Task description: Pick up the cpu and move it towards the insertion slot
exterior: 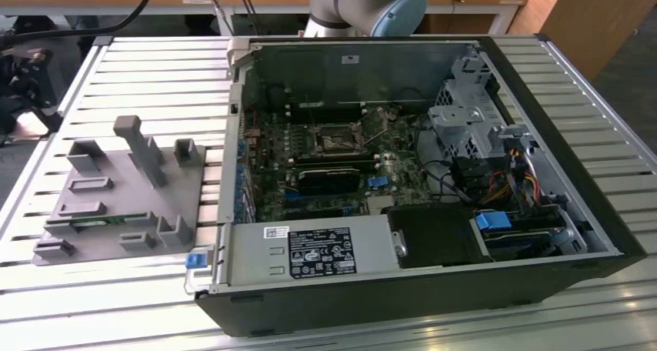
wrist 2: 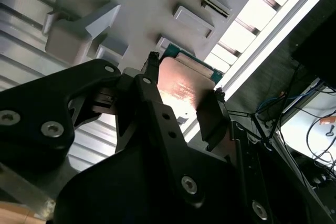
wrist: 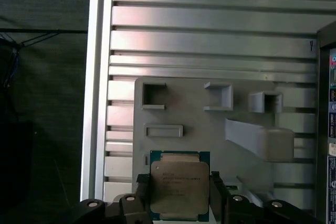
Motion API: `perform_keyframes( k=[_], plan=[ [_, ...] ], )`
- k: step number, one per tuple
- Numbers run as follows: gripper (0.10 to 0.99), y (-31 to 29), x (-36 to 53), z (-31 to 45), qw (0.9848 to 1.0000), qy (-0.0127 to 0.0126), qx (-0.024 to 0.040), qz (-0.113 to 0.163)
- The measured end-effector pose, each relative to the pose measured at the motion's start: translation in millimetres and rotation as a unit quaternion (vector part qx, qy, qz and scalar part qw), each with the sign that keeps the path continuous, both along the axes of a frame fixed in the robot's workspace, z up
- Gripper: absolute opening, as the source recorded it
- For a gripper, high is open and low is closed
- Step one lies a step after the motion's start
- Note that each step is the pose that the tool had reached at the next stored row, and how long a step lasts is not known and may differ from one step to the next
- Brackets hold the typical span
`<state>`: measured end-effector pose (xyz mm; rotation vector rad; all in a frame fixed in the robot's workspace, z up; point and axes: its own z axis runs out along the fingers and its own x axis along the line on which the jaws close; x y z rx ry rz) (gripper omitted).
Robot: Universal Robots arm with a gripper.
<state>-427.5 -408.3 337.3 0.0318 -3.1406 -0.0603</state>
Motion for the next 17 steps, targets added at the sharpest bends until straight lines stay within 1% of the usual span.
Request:
perform_keyframes(
  k=[11,13,17],
  plan=[
    [0.537,0.0,5.7,2.7,1.0000,0.0001,0.0000,0.000],
    [0.537,0.0,6.1,4.2,1.0000,0.0000,0.0000,0.000],
    [0.537,0.1,6.4,9.5,1.0000,0.0000,0.0000,0.000]
  ],
)
